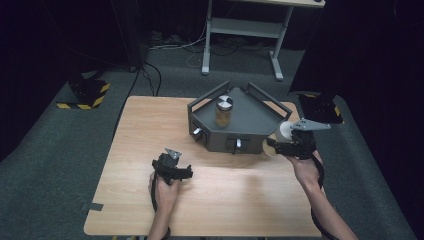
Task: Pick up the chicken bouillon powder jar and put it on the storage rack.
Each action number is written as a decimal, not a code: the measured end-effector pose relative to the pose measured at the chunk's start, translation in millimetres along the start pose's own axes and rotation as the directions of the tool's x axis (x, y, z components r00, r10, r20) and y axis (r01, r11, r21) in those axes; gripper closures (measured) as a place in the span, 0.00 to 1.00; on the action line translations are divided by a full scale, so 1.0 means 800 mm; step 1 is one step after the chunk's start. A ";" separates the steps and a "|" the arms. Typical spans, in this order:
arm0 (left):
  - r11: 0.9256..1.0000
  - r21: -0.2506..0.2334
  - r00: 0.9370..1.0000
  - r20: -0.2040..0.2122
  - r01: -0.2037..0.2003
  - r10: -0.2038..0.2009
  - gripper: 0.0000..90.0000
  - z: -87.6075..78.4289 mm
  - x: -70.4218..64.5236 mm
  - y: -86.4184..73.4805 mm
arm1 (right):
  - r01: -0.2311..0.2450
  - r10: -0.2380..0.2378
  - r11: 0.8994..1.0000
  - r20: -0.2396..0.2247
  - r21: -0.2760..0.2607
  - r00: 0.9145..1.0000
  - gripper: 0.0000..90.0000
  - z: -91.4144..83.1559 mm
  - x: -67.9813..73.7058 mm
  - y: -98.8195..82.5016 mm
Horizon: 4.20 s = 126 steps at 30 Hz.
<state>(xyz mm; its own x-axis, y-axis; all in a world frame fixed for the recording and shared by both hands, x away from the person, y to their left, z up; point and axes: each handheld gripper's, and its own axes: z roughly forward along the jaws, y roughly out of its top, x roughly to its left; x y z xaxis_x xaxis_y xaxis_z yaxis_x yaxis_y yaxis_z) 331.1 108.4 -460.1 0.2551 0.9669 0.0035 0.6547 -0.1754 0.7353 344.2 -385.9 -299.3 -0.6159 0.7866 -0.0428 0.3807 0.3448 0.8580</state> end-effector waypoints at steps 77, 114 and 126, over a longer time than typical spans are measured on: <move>1.000 -0.002 1.000 -0.002 0.004 -0.004 0.02 0.000 -0.001 0.000 | -0.016 0.006 0.987 0.064 0.161 0.998 0.36 0.149 -0.002 0.131; 1.000 -0.002 1.000 -0.002 0.005 -0.005 0.02 0.000 -0.001 0.000 | -0.048 0.041 0.993 0.060 0.112 0.997 0.36 0.154 -0.008 0.108; 1.000 -0.002 1.000 -0.002 0.004 -0.004 0.02 0.000 -0.001 0.000 | -0.052 0.045 0.993 0.064 0.109 0.997 0.36 0.154 -0.006 0.107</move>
<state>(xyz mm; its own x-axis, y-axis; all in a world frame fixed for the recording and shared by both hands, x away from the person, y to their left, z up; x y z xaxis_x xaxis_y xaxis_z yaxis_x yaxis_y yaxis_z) 331.1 107.6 -460.5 0.2509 0.9680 0.0015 0.6544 -0.1707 0.7366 464.9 -297.4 -288.7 -0.5526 0.8326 -0.0373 0.4848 0.3575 0.7982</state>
